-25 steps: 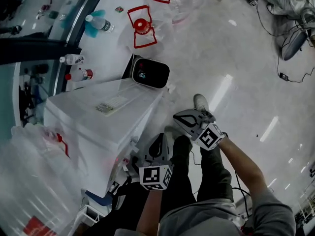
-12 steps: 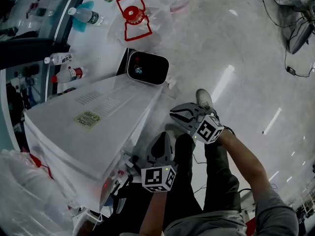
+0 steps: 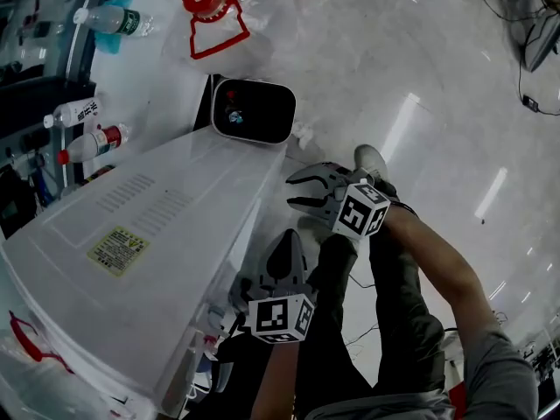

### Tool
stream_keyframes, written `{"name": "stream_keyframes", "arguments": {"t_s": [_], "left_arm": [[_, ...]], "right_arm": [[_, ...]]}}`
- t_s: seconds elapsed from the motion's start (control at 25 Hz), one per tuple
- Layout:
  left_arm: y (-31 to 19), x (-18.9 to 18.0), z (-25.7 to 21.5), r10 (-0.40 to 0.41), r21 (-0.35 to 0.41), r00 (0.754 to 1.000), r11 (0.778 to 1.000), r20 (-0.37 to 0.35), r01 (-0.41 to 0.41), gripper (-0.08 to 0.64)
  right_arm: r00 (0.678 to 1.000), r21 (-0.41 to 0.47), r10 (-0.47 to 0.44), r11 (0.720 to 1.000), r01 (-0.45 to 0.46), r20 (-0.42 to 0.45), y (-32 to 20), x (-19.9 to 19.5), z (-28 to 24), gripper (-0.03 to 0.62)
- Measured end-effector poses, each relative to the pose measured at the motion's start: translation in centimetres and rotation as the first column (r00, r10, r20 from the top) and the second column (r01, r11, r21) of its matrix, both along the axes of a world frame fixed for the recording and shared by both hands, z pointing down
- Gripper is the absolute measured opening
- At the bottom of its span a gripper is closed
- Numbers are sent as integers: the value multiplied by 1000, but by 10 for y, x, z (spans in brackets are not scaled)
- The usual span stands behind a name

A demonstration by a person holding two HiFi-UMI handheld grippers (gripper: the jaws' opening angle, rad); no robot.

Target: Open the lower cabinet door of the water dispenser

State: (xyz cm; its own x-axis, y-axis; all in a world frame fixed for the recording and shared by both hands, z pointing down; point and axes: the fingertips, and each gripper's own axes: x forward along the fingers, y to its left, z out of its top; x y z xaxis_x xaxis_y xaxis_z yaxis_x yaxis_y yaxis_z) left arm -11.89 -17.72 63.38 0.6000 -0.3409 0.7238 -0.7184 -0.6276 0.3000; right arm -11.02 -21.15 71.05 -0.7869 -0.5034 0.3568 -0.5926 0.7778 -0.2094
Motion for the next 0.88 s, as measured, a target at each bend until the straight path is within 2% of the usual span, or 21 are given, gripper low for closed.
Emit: {"name": "stream_keyframes", "arguments": {"t_s": [0.4,0.6,0.88], "left_arm": [[0,-1,41,22,-3,1000,1000,-9,-22,9],[3,-11,51,27,-15,1000,1000,-4,-28,9],[8,-20,63,34,-29,999,999,5,-34,9]], "right_arm": [[998,23,-42,999,43,-38,-13,-24,68,221],[995,15,-89,996,90,-44,-12,-37,86,261],[994,36,-92,995,94,-62,-22,-45,97,319]]}}
